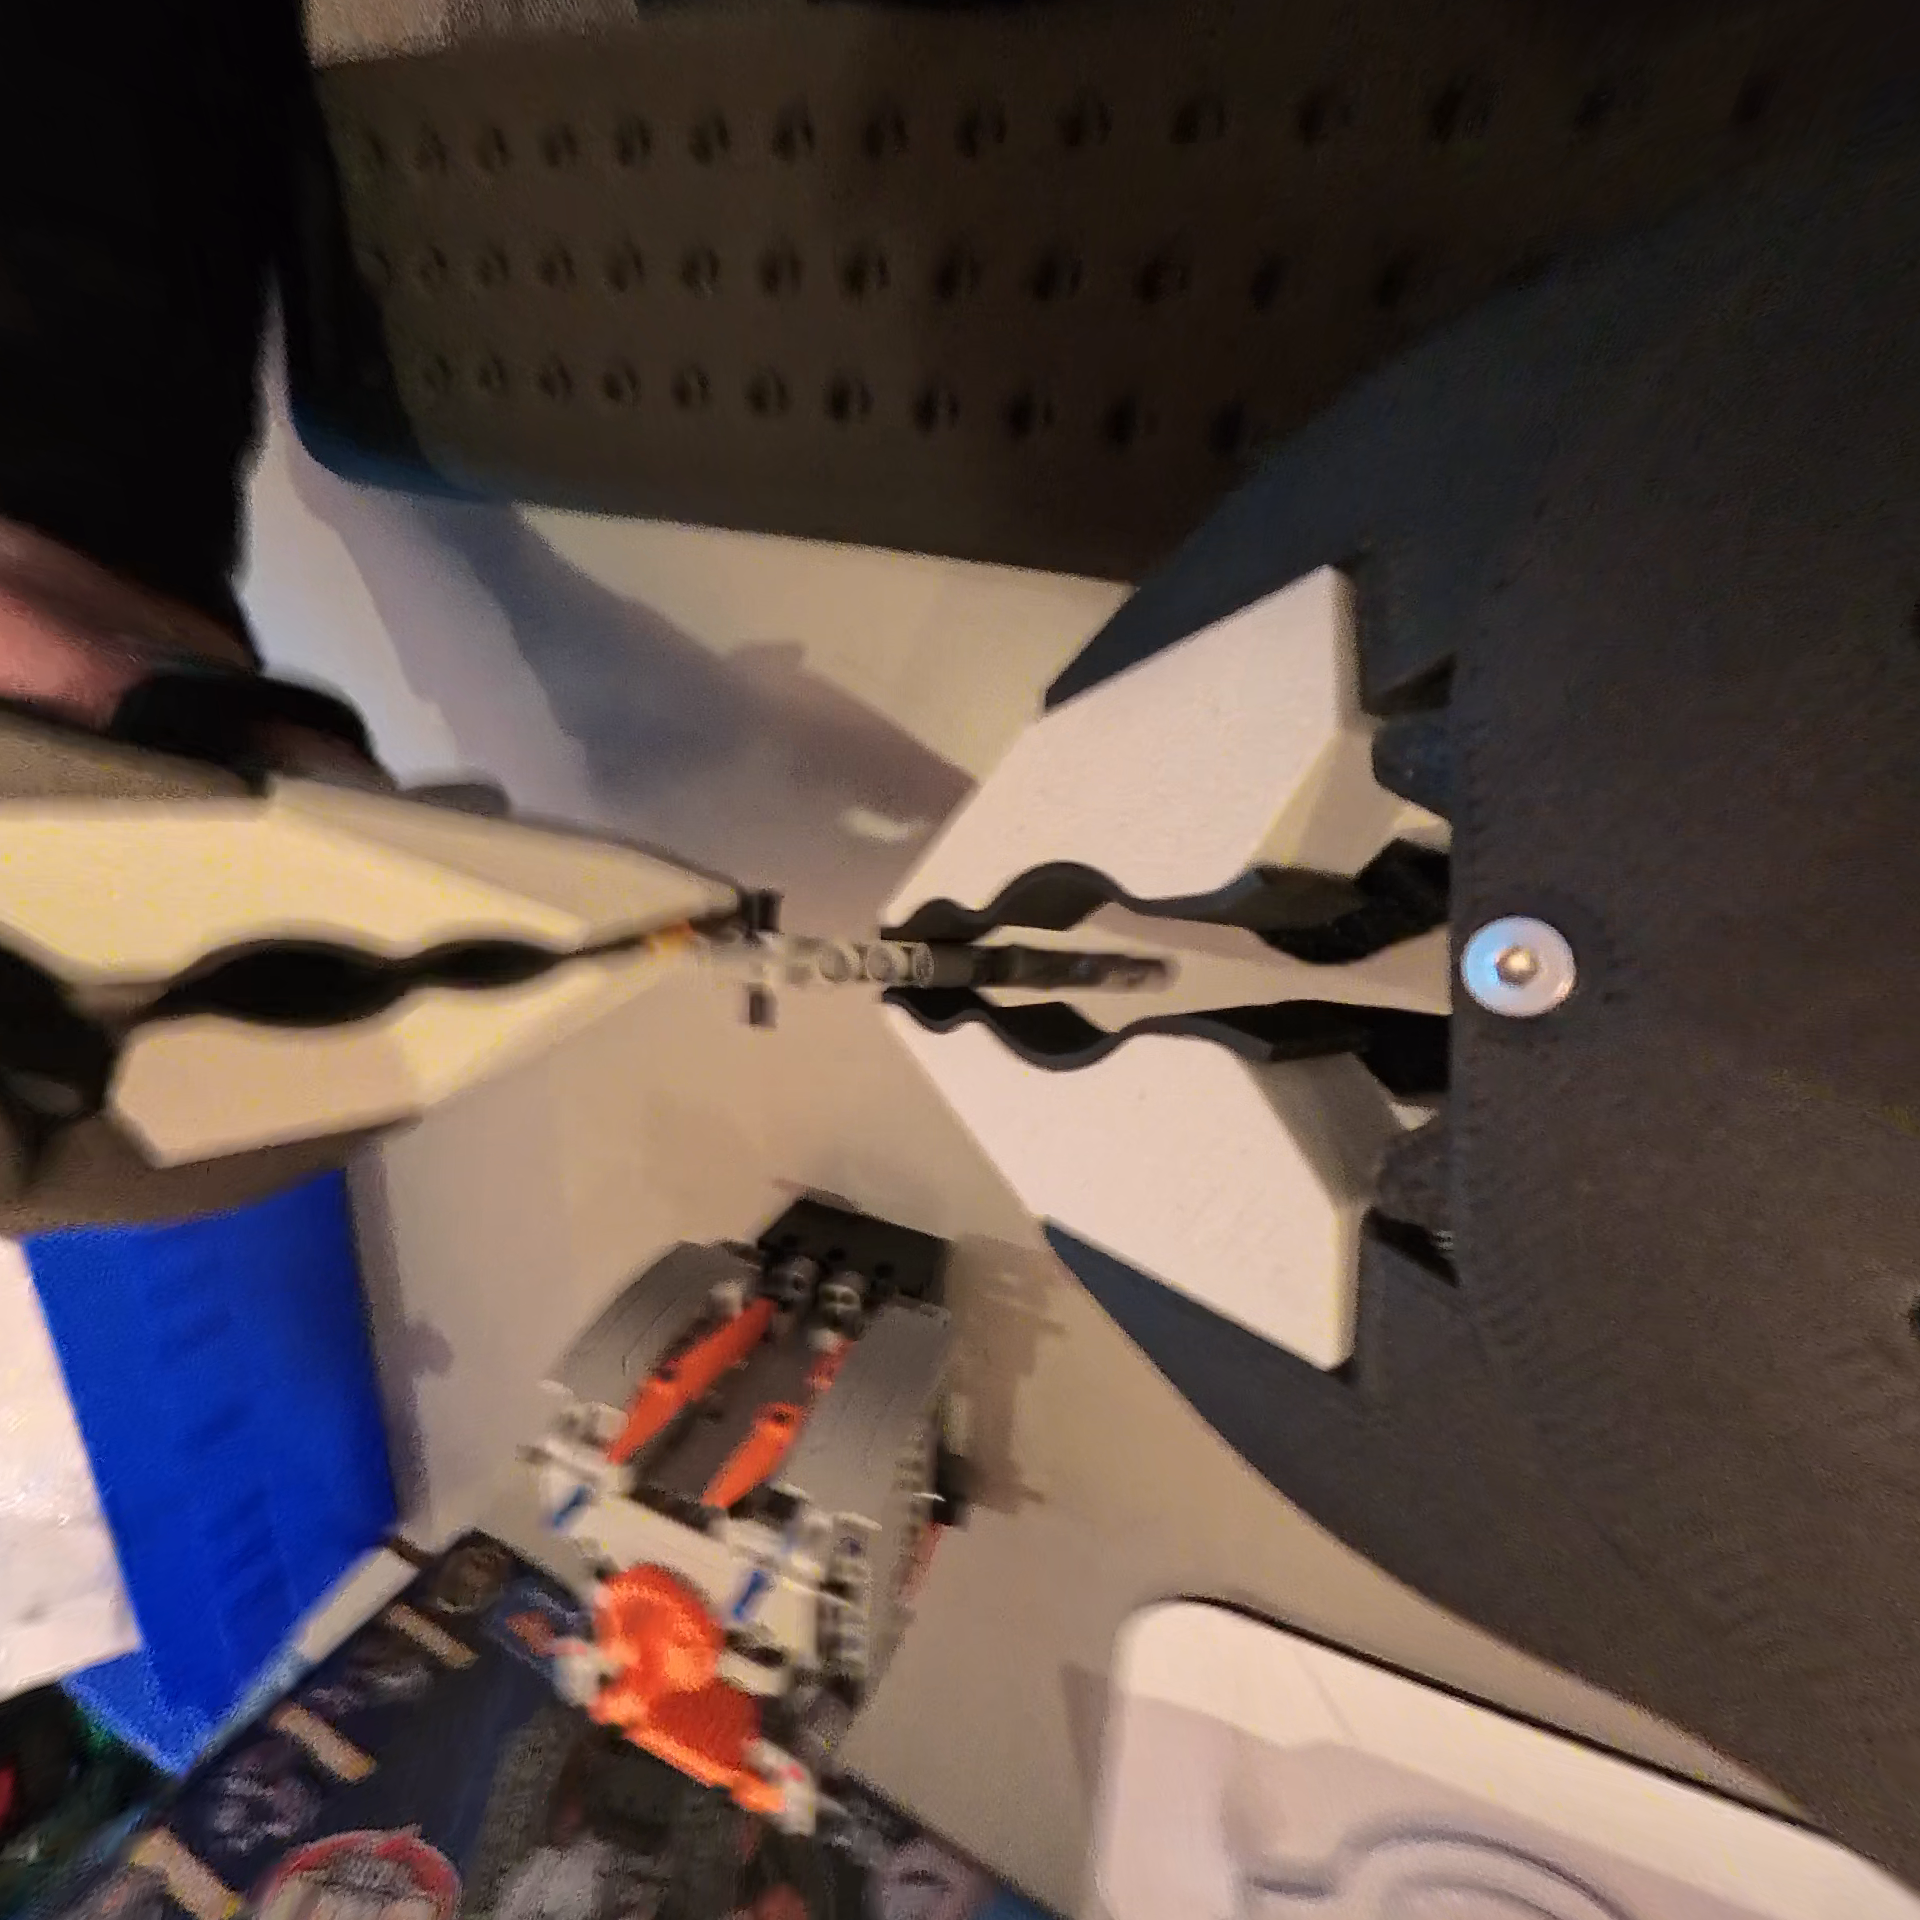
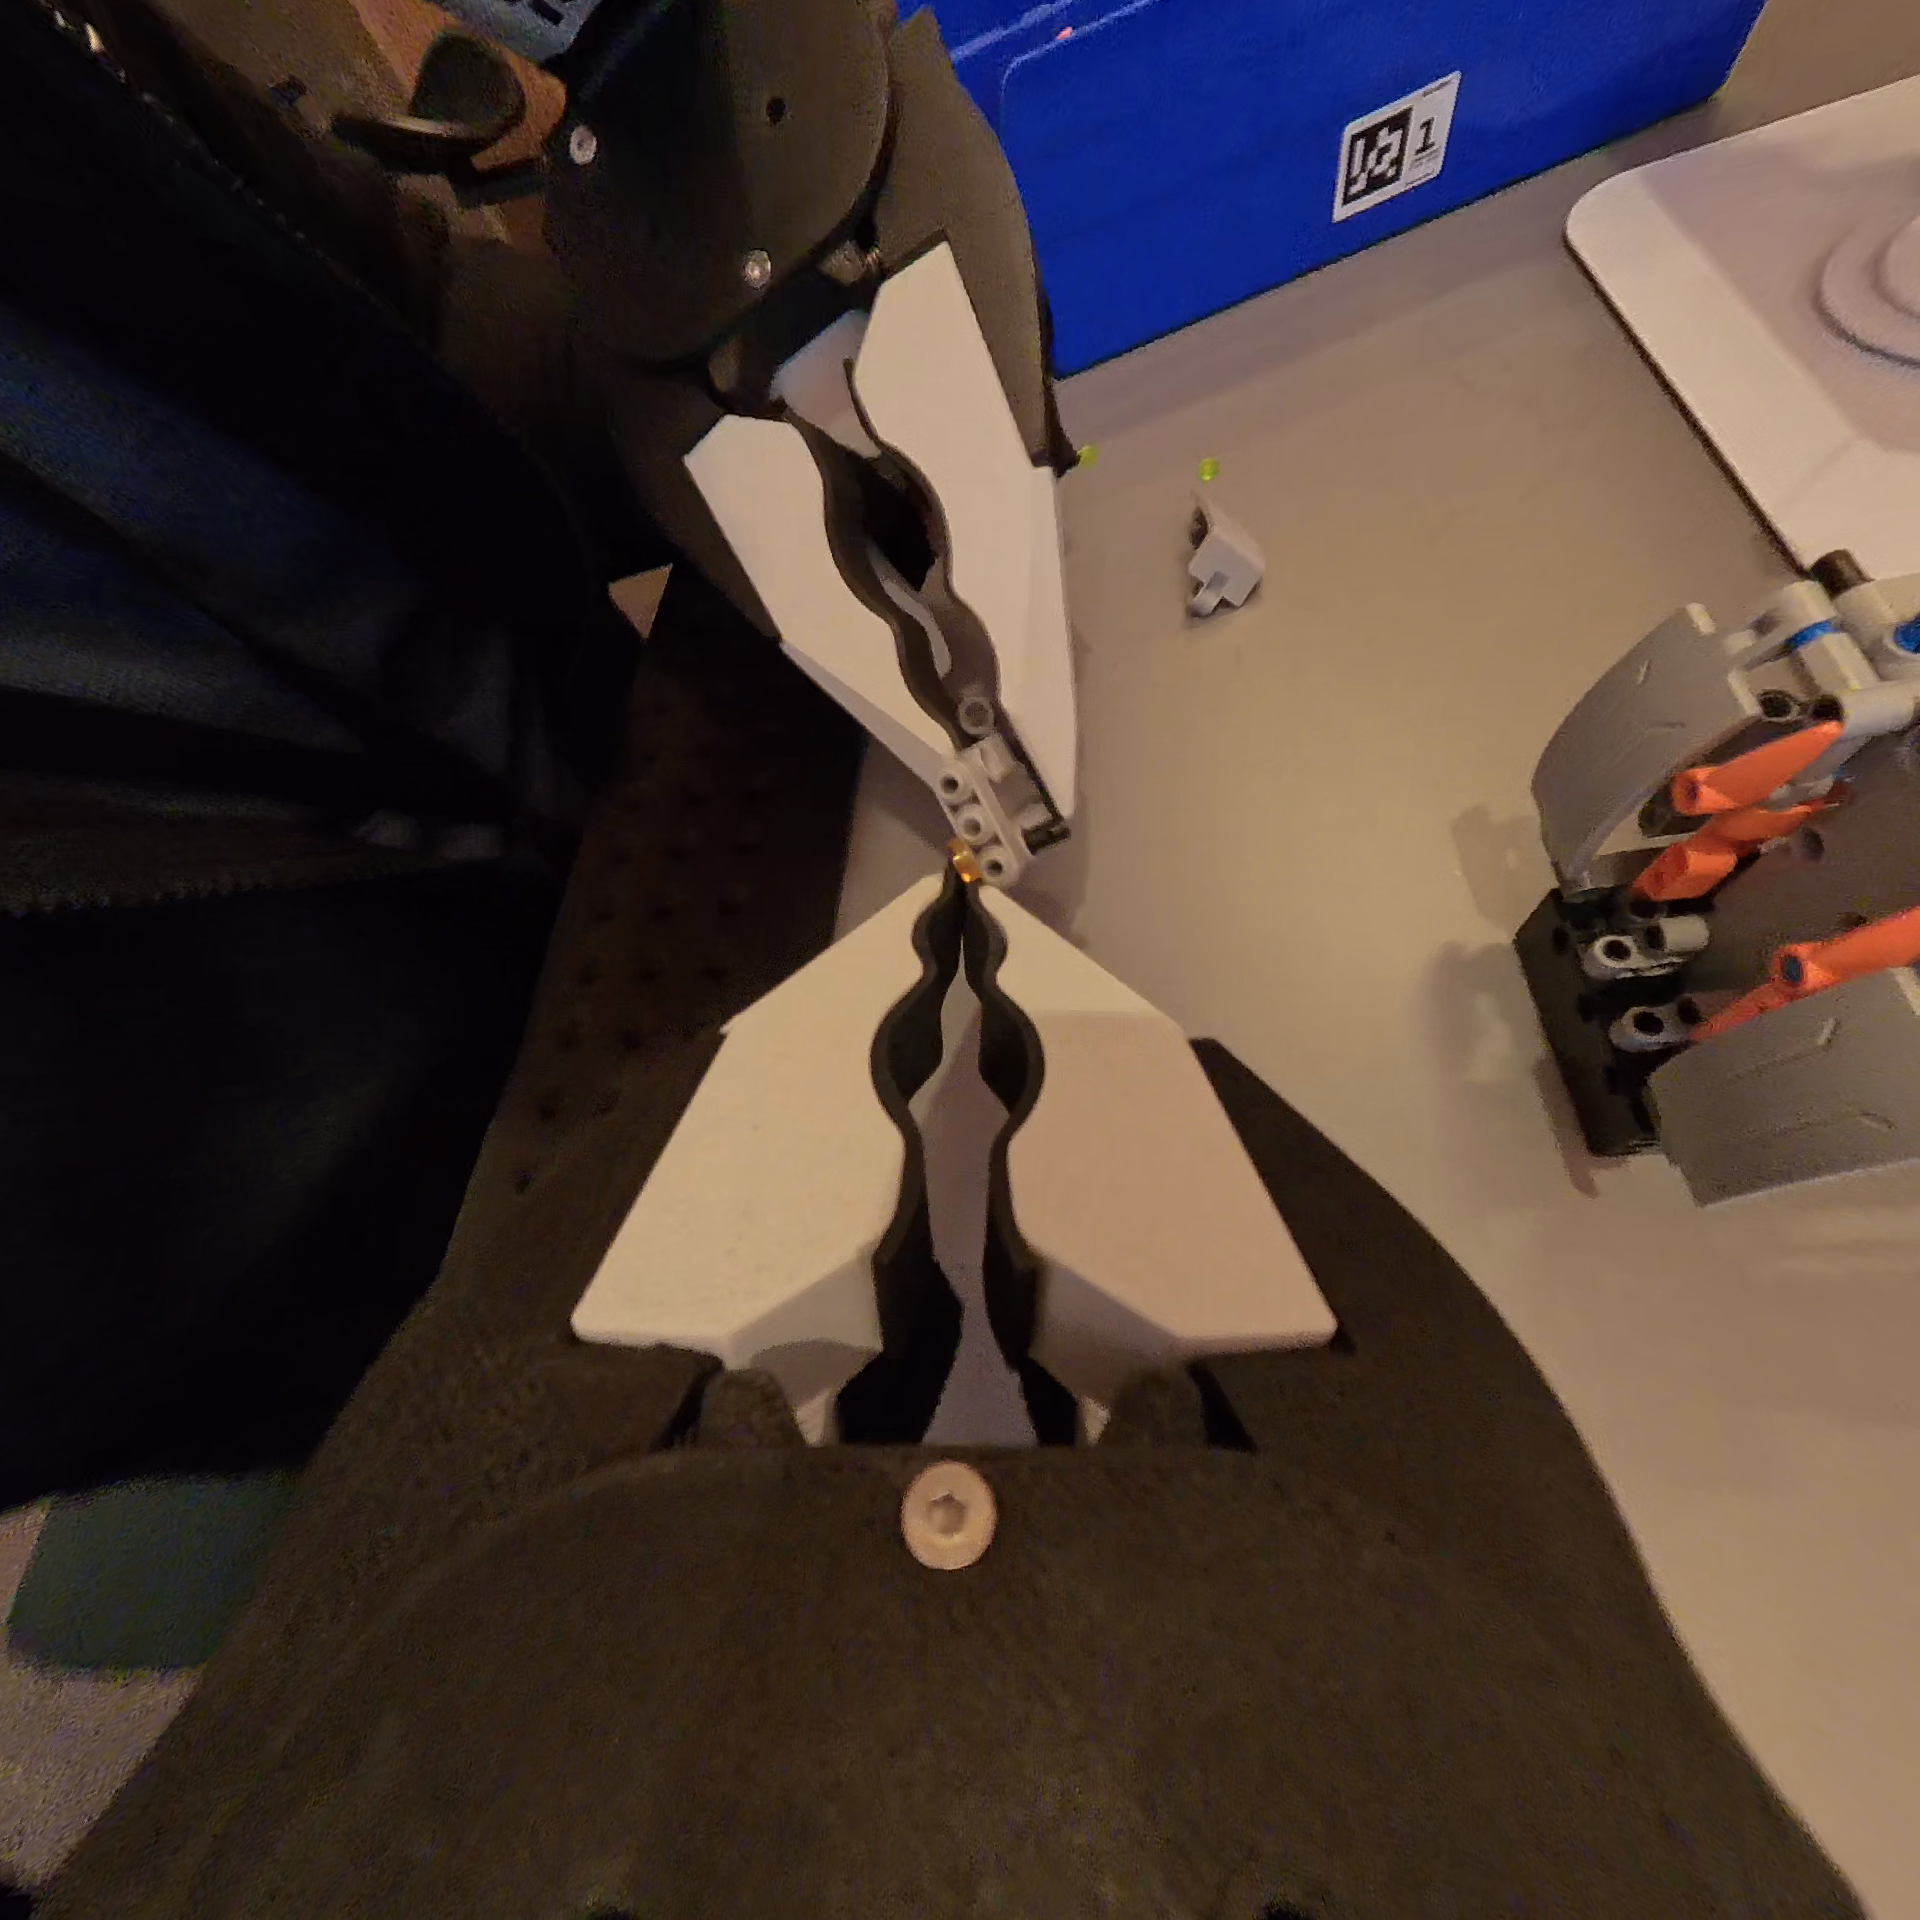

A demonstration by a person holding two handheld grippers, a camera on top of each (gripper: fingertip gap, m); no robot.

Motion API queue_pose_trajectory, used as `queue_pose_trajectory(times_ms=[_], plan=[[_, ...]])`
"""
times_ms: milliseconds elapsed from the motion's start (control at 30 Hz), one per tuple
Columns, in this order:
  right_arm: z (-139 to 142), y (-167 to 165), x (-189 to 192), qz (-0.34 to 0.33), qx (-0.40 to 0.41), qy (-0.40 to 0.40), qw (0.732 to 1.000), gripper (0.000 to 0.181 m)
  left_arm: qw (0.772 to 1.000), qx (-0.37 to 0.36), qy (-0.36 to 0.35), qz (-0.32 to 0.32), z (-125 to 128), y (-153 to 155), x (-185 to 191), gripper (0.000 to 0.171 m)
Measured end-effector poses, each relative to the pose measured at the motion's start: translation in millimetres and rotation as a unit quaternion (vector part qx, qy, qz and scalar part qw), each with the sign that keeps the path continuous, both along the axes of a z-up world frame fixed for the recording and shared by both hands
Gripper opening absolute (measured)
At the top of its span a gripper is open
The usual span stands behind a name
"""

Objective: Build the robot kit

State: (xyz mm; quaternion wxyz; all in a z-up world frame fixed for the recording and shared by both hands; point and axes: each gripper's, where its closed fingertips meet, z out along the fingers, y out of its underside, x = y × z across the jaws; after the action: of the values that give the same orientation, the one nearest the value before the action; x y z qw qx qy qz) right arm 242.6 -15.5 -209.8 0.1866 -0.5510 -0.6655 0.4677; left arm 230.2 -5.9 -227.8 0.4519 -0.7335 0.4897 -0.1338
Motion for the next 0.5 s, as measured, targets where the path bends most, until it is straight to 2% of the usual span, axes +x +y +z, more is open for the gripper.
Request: queue_pose_trajectory(times_ms=[67,300,500], plan=[[-10,4,-3,-0.017,0.014,-0.017,1.0,0.0,0.999,0.001,0.045,0.011,-11,4,-6,0.005],[-15,5,-2,-0.019,0.007,-0.015,1.0,0.0,0.999,-0.013,0.049,0.007,-19,3,-4,0.005],[-18,4,-1,-0.014,-0.018,-0.031,0.999,0.0,0.997,0.017,0.081,0.003,-20,4,-6,0.005]])
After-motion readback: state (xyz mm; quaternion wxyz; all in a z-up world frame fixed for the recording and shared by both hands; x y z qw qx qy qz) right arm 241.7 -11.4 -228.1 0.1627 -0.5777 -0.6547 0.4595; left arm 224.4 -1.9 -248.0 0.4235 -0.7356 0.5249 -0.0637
